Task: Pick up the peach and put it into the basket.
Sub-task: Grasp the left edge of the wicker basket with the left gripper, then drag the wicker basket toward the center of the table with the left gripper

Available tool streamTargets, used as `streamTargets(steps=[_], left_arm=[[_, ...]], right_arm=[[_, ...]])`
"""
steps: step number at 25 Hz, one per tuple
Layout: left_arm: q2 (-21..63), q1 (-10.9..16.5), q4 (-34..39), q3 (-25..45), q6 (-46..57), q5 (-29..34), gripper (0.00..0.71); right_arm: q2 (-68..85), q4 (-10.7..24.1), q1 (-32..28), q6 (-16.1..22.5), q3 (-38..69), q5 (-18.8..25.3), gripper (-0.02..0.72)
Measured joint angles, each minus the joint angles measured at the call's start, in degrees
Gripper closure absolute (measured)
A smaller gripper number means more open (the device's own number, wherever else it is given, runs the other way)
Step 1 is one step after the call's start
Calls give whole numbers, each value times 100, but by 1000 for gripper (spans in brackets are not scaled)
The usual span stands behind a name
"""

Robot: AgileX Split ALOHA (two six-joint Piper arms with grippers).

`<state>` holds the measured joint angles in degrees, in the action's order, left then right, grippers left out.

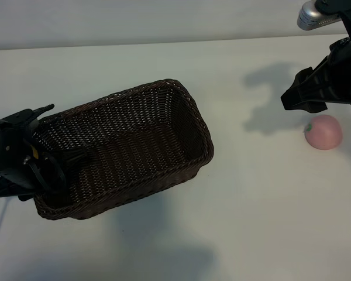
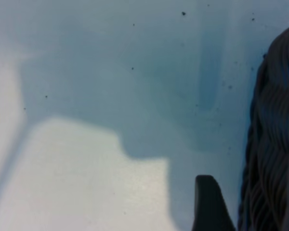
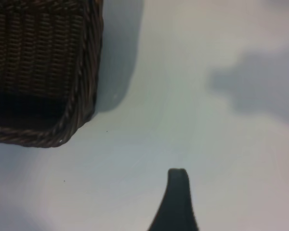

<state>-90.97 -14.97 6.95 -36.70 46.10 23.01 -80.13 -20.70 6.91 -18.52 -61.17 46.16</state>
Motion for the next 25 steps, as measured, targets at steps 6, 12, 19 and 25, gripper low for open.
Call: streamTargets(steps=[6,12,19,25], left_arm=[[357,0,-230,14,-5,-145,283],[704,0,-557,14,-11,-424,381],[985,0,-824,15,-11,-688,381],[1325,0,-865,71,29,-796,386]], right_arm=[[0,0,0,0,0,0,117],[0,0,0,0,0,0,117],[0,0,0,0,0,0,117],[0,0,0,0,0,0,116]])
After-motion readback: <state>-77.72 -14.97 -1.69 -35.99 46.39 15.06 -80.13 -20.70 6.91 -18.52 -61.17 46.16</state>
